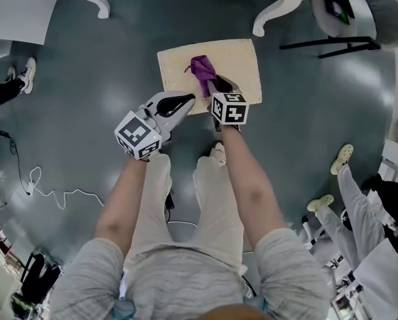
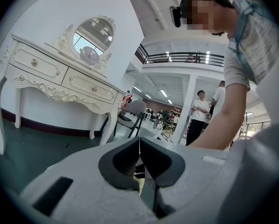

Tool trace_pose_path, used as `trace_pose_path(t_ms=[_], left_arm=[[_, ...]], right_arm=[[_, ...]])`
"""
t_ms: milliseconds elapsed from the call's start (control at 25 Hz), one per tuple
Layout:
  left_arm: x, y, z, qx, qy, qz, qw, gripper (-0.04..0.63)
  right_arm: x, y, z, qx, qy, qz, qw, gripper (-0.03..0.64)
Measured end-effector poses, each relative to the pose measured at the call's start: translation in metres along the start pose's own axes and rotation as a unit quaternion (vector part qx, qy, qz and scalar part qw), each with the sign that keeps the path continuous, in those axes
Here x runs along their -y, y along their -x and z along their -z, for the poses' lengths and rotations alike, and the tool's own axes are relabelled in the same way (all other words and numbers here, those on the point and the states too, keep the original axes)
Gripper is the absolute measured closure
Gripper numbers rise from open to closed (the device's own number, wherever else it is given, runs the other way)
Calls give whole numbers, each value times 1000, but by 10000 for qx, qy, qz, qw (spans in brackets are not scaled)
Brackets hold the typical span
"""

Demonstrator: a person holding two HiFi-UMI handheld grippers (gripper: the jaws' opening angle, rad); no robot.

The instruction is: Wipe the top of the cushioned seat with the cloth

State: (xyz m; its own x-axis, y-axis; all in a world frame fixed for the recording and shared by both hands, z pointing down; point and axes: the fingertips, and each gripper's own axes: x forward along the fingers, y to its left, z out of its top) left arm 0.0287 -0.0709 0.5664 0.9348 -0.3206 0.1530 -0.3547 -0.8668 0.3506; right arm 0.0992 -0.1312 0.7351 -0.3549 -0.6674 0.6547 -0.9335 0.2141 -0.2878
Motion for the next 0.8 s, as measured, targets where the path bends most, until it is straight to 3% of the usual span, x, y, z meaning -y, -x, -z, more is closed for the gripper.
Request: trace_pose_path(t_ms=[800], left_arm=[[8,-42,0,-109,-3,198,9997,581]], right_arm=[[85,25,-12,-36,335,477,9983,541]])
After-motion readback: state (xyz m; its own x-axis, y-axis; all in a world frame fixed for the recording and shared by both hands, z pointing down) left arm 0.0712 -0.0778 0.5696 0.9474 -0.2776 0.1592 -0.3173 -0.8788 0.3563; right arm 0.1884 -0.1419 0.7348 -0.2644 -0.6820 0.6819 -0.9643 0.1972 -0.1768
